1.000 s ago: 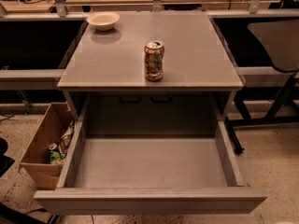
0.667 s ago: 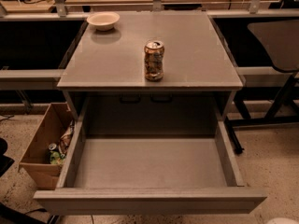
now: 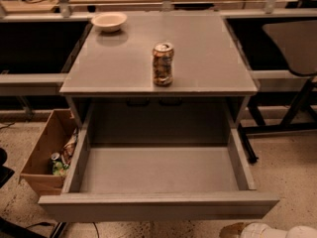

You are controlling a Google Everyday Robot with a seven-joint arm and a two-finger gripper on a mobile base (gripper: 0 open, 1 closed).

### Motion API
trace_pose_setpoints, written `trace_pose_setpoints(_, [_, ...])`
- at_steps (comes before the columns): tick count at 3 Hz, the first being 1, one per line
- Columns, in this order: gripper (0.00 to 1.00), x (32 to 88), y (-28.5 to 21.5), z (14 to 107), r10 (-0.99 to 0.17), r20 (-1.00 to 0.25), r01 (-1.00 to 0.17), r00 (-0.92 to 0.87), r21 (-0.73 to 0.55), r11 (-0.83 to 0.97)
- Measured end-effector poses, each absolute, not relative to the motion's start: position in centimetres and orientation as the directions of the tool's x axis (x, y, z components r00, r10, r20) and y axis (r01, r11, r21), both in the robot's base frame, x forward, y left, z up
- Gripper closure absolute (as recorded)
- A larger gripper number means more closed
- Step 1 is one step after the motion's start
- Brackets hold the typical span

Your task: Close top drawer

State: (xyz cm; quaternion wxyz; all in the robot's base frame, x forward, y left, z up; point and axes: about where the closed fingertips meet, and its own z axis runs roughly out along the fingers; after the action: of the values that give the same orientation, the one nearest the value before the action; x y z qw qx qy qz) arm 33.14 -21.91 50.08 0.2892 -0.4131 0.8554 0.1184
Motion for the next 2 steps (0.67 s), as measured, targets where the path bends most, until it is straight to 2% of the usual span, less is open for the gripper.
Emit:
trace_pose_setpoints(1, [1.00,35.78,-21.39,49.86,-0.630,-0.634,-0.784,-0.449,-0.059,0.618])
trace_pose_setpoints(2, [1.00,35.74,-21.39,49.86,-0.630,-0.634,-0.784,-0.449,-0.059,0.618])
